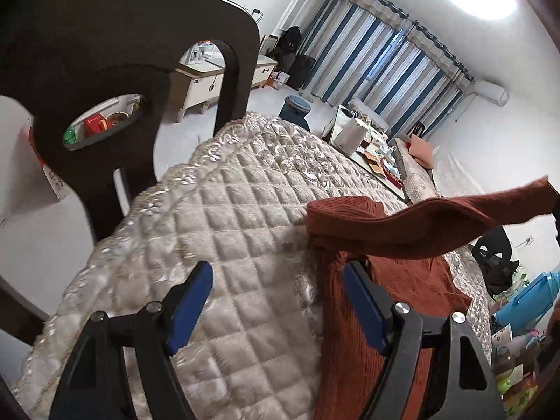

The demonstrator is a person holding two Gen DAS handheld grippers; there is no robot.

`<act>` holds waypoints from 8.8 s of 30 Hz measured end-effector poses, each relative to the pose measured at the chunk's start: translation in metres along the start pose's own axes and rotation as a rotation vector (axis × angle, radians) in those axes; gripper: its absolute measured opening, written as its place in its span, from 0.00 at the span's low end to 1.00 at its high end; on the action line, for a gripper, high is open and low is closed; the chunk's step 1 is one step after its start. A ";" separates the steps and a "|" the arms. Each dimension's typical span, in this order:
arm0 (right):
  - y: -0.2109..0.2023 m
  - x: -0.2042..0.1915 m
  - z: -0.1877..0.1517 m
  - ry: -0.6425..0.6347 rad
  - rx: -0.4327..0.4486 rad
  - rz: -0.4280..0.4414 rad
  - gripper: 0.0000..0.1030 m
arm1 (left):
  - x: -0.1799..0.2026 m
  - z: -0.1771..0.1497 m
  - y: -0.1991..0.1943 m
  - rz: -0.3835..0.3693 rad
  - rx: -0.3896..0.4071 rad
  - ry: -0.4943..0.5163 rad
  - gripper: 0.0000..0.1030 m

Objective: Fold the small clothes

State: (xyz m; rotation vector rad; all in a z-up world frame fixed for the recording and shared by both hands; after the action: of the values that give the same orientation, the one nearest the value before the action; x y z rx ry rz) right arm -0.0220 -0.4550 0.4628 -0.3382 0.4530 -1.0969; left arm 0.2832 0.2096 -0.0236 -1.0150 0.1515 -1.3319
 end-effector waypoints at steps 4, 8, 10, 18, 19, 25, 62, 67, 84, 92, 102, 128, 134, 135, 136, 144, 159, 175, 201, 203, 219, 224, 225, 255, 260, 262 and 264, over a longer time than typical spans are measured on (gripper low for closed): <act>-0.007 0.031 0.000 0.042 0.018 -0.084 0.06 | 0.009 0.009 0.014 0.031 0.004 0.029 0.77; -0.006 0.067 -0.011 0.154 -0.011 -0.113 0.06 | 0.015 0.016 0.032 0.064 -0.001 0.062 0.77; -0.007 0.079 -0.018 0.175 -0.023 -0.123 0.06 | 0.017 0.016 0.040 0.058 -0.017 0.054 0.77; 0.001 0.114 -0.048 0.222 -0.121 -0.168 0.06 | 0.045 0.013 0.063 0.043 -0.054 0.109 0.77; 0.001 0.114 -0.046 0.228 -0.117 -0.159 0.06 | 0.049 0.013 0.064 0.042 -0.059 0.119 0.77; -0.008 0.102 -0.018 0.271 -0.075 -0.056 0.06 | 0.080 0.010 0.058 0.128 -0.004 0.337 0.77; 0.035 0.134 -0.184 -0.503 -0.430 -0.233 0.46 | 0.124 -0.013 0.076 0.012 -0.118 0.439 0.77; 0.037 0.145 -0.179 -0.427 -0.432 -0.240 0.29 | 0.118 -0.016 0.087 0.037 -0.139 0.425 0.77; -0.004 0.116 -0.115 -0.136 -0.433 0.022 0.04 | 0.077 0.003 0.094 0.118 -0.140 0.355 0.77; 0.021 0.154 -0.137 -0.005 -0.594 -0.040 0.04 | 0.072 0.003 0.098 0.122 -0.158 0.338 0.80; 0.055 0.203 -0.146 0.098 -0.507 -0.203 0.09 | 0.071 0.007 0.103 0.145 -0.170 0.355 0.84; 0.048 0.112 -0.192 -0.565 -0.477 -0.114 0.32 | 0.097 -0.010 0.076 0.100 -0.203 0.434 0.84; 0.051 0.119 -0.187 -0.466 -0.475 -0.113 0.28 | 0.119 -0.023 0.075 0.135 -0.168 0.625 0.84; 0.050 0.120 -0.187 -0.479 -0.470 -0.137 0.19 | 0.122 -0.026 0.074 0.137 -0.165 0.653 0.84; 0.049 0.119 -0.186 -0.490 -0.465 -0.150 0.10 | 0.126 -0.029 0.074 0.128 -0.168 0.674 0.84; 0.022 0.109 -0.173 -0.498 -0.401 -0.167 0.01 | 0.128 -0.032 0.066 0.132 -0.144 0.660 0.84; 0.050 0.107 -0.195 -0.598 -0.445 -0.189 0.34 | 0.150 -0.046 0.044 0.200 0.036 0.792 0.84; 0.035 0.101 -0.189 -0.616 -0.403 -0.169 0.03 | 0.154 -0.053 0.038 0.206 0.069 0.874 0.84; 0.054 0.105 -0.195 -0.692 -0.408 -0.229 0.33 | 0.183 -0.052 0.093 0.237 -0.033 1.118 0.84; 0.054 0.106 -0.195 -0.679 -0.409 -0.227 0.33 | 0.185 -0.055 0.092 0.220 -0.047 1.137 0.77; 0.053 0.110 -0.196 -0.622 -0.395 -0.215 0.33 | 0.185 -0.062 0.093 0.178 -0.088 1.168 0.34; 0.052 0.109 -0.196 -0.639 -0.392 -0.236 0.10 | 0.188 -0.065 0.089 0.164 -0.083 1.162 0.16; 0.051 0.108 -0.196 -0.653 -0.388 -0.242 0.05 | 0.187 -0.063 0.087 0.158 -0.080 1.150 0.15; -0.104 0.073 -0.228 -0.414 -0.388 -0.051 0.38 | 0.094 -0.110 -0.036 -0.052 -0.183 0.820 0.67; -0.150 0.063 -0.266 -0.380 -0.415 -0.040 0.39 | 0.071 -0.148 -0.074 -0.090 -0.236 0.795 0.67; -0.165 0.063 -0.277 -0.349 -0.422 -0.038 0.42 | 0.061 -0.161 -0.090 -0.099 -0.254 0.783 0.67; -0.186 0.064 -0.291 -0.314 -0.441 -0.053 0.47 | 0.051 -0.172 -0.102 -0.115 -0.276 0.745 0.67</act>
State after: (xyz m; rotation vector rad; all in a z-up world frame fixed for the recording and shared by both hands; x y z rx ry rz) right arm -0.2898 -0.6033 0.2895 -0.9014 0.4032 -0.9674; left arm 0.1174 0.0871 -0.0330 -0.7107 0.8671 -1.7801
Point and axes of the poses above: each gripper's, at about its wrist camera, not at the fingertips, and y roughly the way its jaws point, x to its right, z to its top, the point moved 8 cm from there along y, roughly the way its jaws point, and after that the axes turned 1 degree about -x, right-handed, at the moved point
